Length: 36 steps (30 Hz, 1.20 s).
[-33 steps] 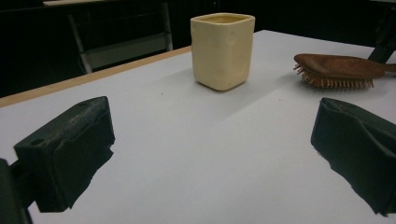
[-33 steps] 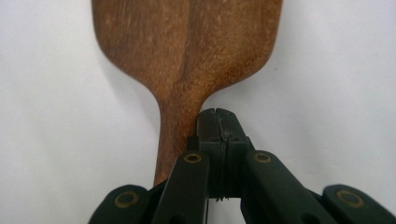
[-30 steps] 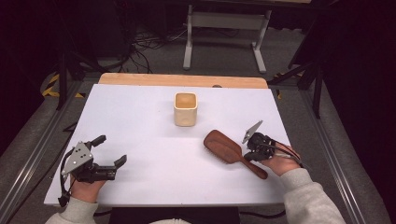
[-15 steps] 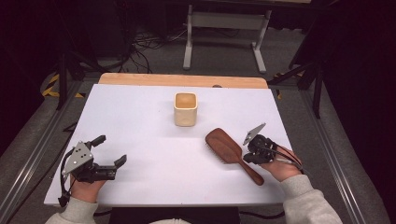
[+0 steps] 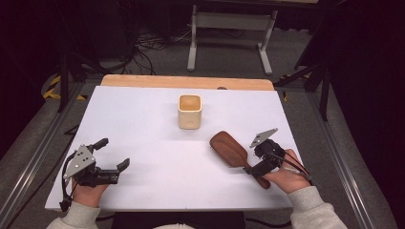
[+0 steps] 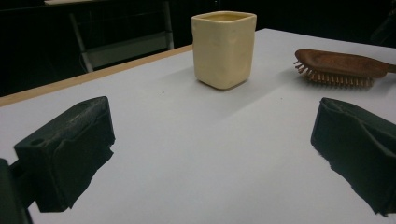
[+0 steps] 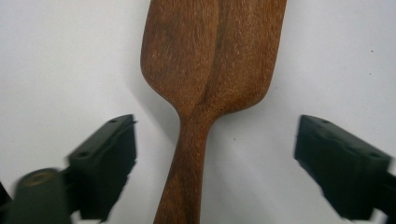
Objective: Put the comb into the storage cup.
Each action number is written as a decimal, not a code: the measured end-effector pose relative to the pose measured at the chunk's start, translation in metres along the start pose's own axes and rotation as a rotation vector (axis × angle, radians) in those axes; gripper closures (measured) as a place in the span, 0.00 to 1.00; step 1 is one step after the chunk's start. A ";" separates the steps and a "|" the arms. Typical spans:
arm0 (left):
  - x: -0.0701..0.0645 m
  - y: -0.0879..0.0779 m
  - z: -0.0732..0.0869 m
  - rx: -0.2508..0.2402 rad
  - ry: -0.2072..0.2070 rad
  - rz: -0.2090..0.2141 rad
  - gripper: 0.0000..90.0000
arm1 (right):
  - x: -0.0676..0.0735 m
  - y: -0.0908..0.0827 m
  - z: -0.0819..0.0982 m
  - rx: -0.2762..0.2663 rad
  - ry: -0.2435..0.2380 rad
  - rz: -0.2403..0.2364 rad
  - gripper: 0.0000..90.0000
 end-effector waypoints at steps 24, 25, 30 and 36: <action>0.000 0.000 0.000 -0.002 0.006 0.004 0.01 | 0.006 0.018 -0.004 -0.057 0.065 0.024 0.00; 0.000 0.000 0.000 -0.001 0.006 0.003 0.01 | 0.006 0.020 -0.003 -0.053 0.061 0.028 0.00; 0.000 0.000 0.000 -0.003 0.005 0.003 0.01 | 0.006 0.025 -0.001 -0.035 0.074 0.020 0.04; 0.000 0.000 0.000 -0.001 0.005 0.001 0.01 | 0.006 0.032 0.003 0.011 0.105 0.015 0.14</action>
Point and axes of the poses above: each handheld gripper's, and its own axes: y roughly forward along the jaws, z roughly out of its underside, x roughly to its left, the point moved 9 cm from there along y, roughly forward along the jaws, and after that the axes turned 4 degrees about x, right-handed, at the moved point
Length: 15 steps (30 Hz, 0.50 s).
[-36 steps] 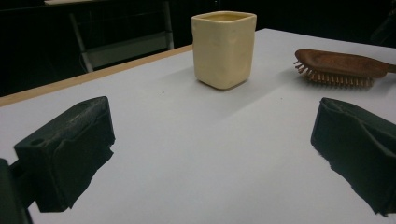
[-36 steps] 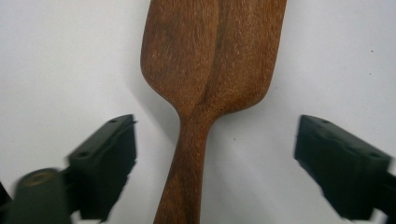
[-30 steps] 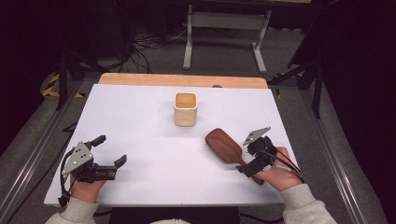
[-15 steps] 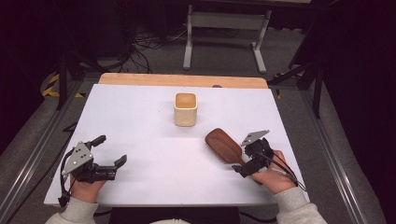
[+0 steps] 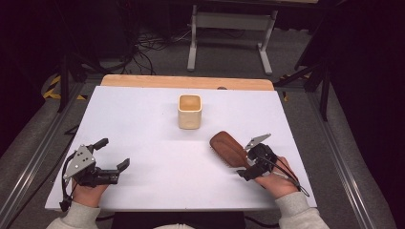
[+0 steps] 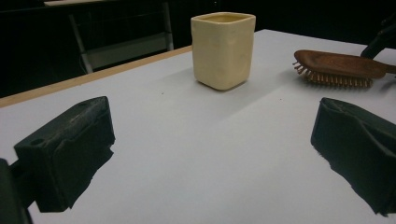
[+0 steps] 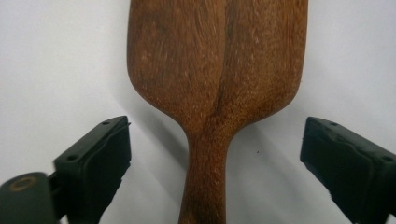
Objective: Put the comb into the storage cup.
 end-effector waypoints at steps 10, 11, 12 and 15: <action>0.000 0.000 0.000 0.000 -0.001 -0.001 0.01 | 0.000 0.005 0.000 0.031 0.016 -0.003 0.39; 0.000 0.000 0.000 -0.003 -0.005 -0.002 0.01 | 0.000 0.006 0.000 0.034 0.019 -0.003 0.41; 0.000 0.000 0.000 -0.002 -0.005 -0.002 0.01 | 0.001 0.007 0.000 0.038 0.025 -0.007 0.43; 0.000 0.001 0.000 0.000 -0.005 -0.002 0.01 | 0.002 0.008 0.000 0.040 0.033 -0.010 0.48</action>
Point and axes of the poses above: each handheld gripper's, and its own axes: y roughly forward along the jaws, z roughly out of its underside, x roughly to its left, the point moved 9 cm from there along y, roughly forward along the jaws, and after that the axes turned 4 degrees about x, right-handed, at the moved point
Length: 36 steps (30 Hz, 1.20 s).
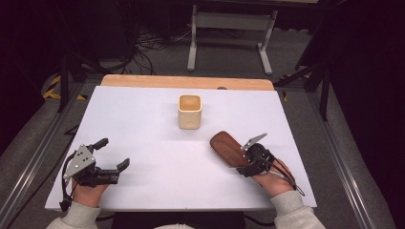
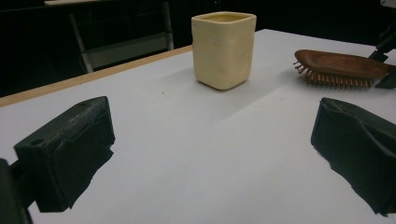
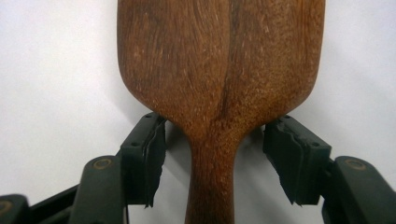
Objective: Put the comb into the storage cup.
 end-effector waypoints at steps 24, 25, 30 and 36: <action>0.000 0.000 0.000 0.003 0.001 -0.003 0.01 | 0.005 -0.002 -0.001 0.008 0.007 -0.006 0.80; 0.000 0.000 0.000 0.003 -0.001 -0.003 0.01 | 0.005 -0.002 0.000 0.006 0.009 -0.007 0.80; 0.000 0.000 0.000 0.005 0.002 -0.005 0.01 | 0.005 -0.003 0.000 -0.021 0.005 -0.003 0.80; 0.000 0.000 0.001 0.005 -0.001 -0.005 0.01 | 0.007 -0.005 -0.002 -0.057 -0.014 0.016 0.81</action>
Point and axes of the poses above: each handheld gripper's, and its own axes: y roughly forward along the jaws, z roughly out of its underside, x roughly to its left, the point moved 9 cm from there along y, roughly forward along the jaws, and after that the axes turned 4 degrees about x, right-handed, at the moved point
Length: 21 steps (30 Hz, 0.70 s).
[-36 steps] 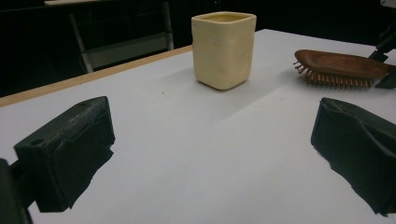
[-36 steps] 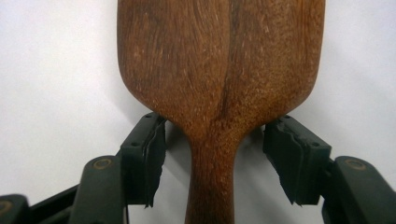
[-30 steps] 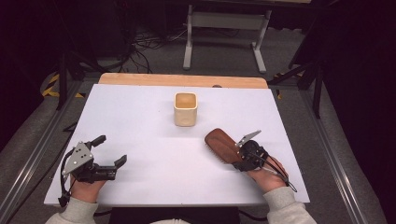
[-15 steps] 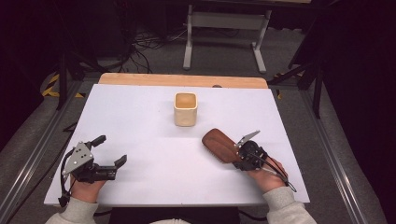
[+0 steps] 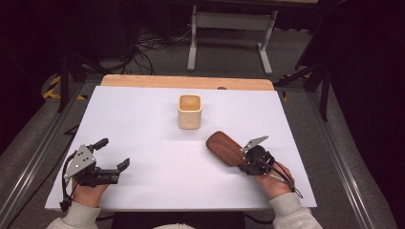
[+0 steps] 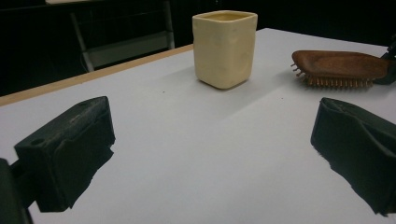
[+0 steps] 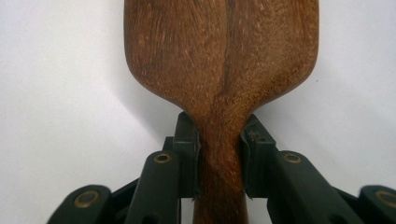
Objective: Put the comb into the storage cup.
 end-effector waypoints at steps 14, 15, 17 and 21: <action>0.000 0.000 0.000 0.002 0.000 -0.001 0.01 | 0.005 -0.033 -0.026 -0.152 -0.049 0.025 0.80; 0.000 0.000 0.000 0.001 0.000 0.001 0.01 | 0.007 -0.035 -0.029 -0.167 -0.051 0.021 0.80; 0.000 0.000 0.000 0.002 -0.002 0.003 0.01 | 0.008 -0.039 -0.033 -0.197 -0.059 0.029 0.80; 0.000 0.000 -0.001 -0.004 -0.009 0.012 0.01 | 0.012 -0.047 -0.041 -0.263 -0.078 0.035 0.80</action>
Point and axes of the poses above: each handheld gripper's, and its own axes: y roughly forward along the jaws, z roughly out of its underside, x roughly to its left, the point moved 9 cm from there along y, roughly forward along the jaws, and after that the axes turned 4 degrees about x, right-handed, at the moved point
